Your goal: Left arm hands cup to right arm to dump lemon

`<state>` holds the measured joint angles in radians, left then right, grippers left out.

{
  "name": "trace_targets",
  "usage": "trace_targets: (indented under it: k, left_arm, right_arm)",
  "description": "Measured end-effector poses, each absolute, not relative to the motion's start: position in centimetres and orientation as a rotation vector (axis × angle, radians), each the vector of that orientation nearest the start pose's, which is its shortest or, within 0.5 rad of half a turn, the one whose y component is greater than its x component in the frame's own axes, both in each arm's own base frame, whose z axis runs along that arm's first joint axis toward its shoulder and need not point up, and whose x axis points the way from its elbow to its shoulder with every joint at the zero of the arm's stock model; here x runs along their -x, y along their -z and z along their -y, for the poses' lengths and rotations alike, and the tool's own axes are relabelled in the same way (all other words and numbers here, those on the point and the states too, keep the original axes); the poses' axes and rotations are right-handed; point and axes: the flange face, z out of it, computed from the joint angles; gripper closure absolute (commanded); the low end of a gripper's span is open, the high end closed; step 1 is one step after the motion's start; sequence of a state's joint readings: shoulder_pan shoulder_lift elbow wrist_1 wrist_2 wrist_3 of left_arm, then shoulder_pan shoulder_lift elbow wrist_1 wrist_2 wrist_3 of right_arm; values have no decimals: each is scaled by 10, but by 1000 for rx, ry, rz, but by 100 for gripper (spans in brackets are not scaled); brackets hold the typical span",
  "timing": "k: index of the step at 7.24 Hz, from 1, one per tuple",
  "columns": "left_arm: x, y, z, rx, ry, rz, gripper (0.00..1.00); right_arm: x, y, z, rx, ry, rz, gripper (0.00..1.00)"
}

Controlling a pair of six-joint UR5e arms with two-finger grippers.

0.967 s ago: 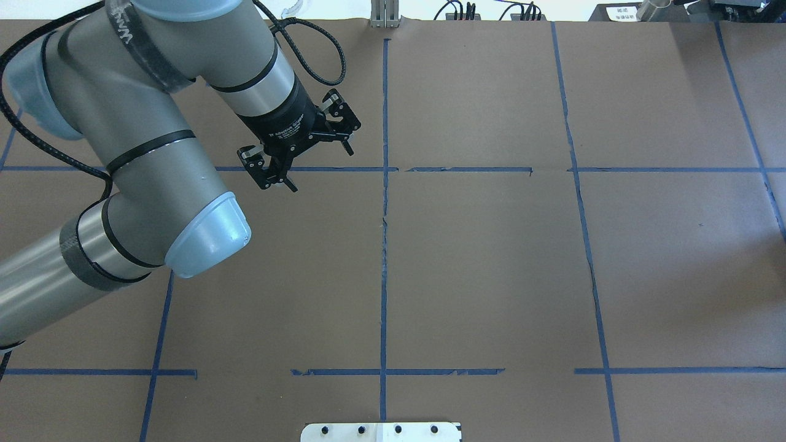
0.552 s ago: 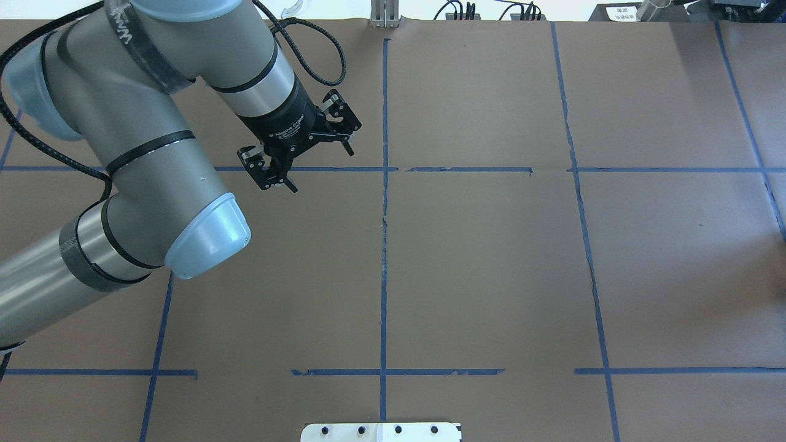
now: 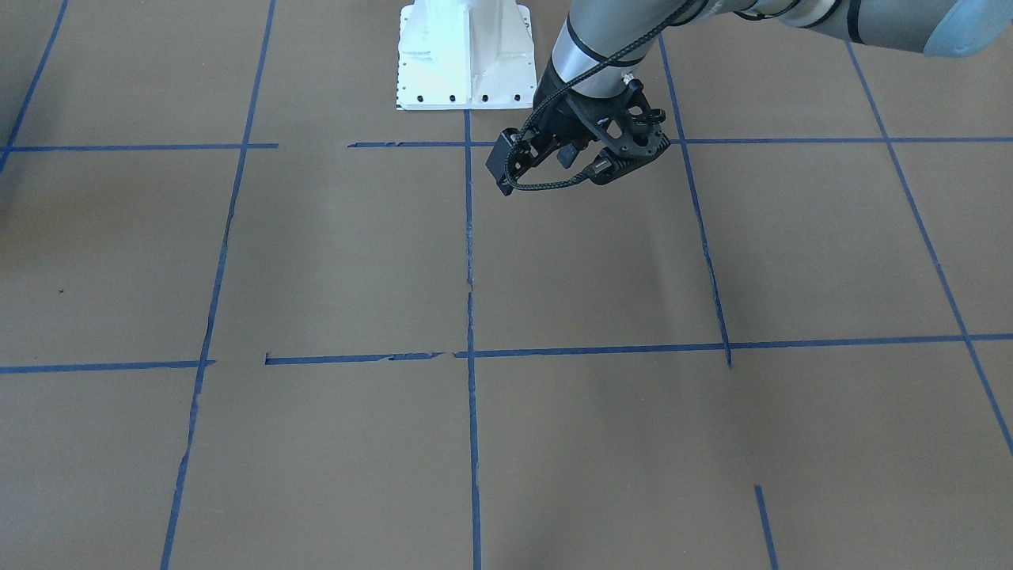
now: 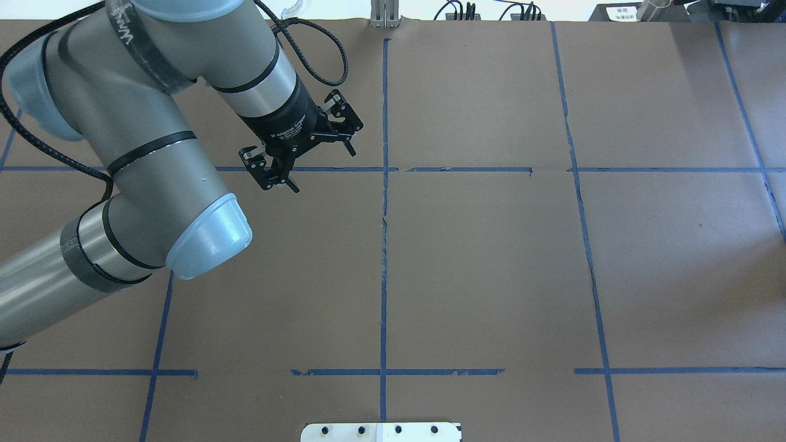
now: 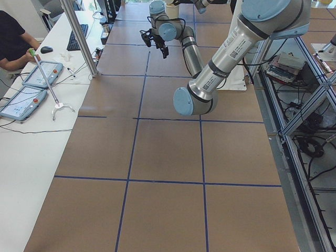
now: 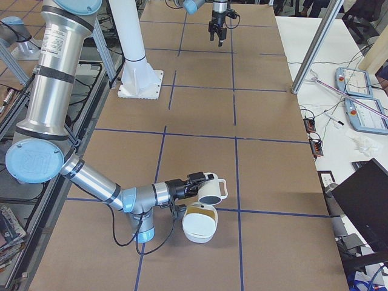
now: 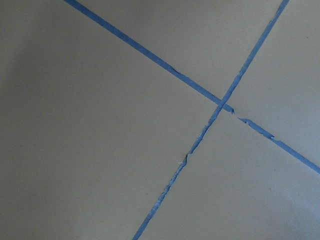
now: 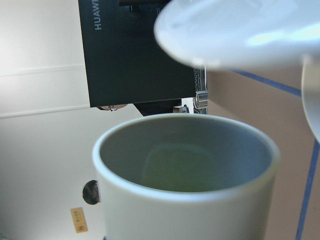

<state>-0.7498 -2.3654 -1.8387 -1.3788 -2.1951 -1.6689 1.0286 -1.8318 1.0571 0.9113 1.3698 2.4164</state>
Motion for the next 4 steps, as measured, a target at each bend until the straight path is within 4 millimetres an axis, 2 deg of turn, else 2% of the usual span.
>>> trace_targets:
  k: [2, 4]
  left_arm:
    - [-403, -91, 477, 286, 500, -996, 0]
    - [-403, -88, 476, 285, 499, -1000, 0]
  right_arm:
    - [-10, -735, 294, -248, -1653, 2056, 97]
    - [-18, -739, 289, -69, -1807, 2152, 97]
